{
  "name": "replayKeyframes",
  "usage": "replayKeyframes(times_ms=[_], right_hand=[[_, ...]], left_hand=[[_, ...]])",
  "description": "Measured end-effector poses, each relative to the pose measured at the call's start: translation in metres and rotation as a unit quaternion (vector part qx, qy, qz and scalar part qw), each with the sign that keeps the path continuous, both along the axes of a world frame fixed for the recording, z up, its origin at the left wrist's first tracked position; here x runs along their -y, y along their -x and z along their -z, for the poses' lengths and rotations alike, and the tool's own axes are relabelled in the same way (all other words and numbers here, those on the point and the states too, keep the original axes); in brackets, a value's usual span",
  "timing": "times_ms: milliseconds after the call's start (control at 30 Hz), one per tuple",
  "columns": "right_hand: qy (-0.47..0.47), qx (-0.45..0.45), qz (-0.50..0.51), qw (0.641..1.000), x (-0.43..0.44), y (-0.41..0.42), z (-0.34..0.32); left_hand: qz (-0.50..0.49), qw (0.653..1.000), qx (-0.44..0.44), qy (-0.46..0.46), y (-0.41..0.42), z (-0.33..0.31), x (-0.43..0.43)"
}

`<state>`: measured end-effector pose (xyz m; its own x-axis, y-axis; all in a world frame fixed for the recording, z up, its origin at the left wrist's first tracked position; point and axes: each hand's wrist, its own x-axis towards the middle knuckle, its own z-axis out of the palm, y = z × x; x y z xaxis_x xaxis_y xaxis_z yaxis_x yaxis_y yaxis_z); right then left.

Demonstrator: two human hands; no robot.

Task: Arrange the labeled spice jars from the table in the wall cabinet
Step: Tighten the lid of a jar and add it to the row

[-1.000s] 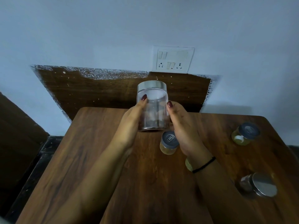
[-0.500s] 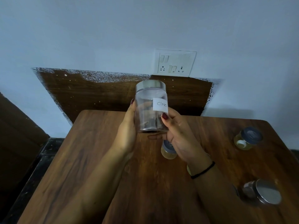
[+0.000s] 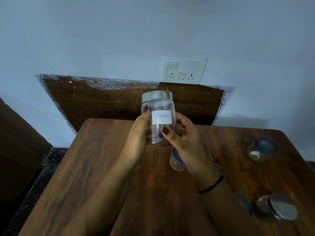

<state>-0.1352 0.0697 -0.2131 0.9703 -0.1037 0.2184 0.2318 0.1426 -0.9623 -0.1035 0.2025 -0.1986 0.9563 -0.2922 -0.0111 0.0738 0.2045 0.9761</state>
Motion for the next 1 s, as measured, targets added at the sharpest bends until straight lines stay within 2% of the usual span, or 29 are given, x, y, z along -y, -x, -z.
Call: replayKeyframes(times_ms=[333, 700, 833, 1000], right_hand=[[0.047, -0.049, -0.008, 0.998, 0.008, 0.001, 0.002], [0.008, -0.029, -0.037, 0.999, 0.011, 0.002, -0.004], [-0.006, 0.003, -0.014, 1.0, 0.011, 0.001, -0.01], [-0.027, 0.021, -0.005, 0.999, 0.013, -0.01, -0.024]], left_hand=[[-0.002, 1.0, 0.022, -0.006, 0.0, -0.003, -0.002], [0.0, 0.999, 0.03, -0.032, -0.004, -0.006, -0.008], [-0.021, 0.995, 0.076, -0.06, -0.007, -0.009, -0.01], [-0.064, 0.985, 0.158, -0.035, -0.006, -0.013, -0.008]])
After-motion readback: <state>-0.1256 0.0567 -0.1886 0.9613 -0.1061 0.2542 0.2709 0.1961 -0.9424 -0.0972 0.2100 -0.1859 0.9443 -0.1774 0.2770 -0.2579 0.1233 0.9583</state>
